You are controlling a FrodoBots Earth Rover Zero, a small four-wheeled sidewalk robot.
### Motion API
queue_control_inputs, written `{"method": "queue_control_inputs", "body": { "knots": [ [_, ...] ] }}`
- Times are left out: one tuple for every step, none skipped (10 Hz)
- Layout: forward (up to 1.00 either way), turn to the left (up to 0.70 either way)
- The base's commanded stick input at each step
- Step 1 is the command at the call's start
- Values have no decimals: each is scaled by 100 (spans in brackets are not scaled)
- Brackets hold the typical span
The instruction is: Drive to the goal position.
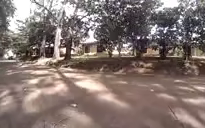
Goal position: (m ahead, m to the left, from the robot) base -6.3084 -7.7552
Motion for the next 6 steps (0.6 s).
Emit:
{"method": "queue_control_inputs", "body": {
  "knots": [
    [0,45],
    [0,45],
    [0,45],
    [0,45],
    [0,45],
    [0,45]
  ]
}}
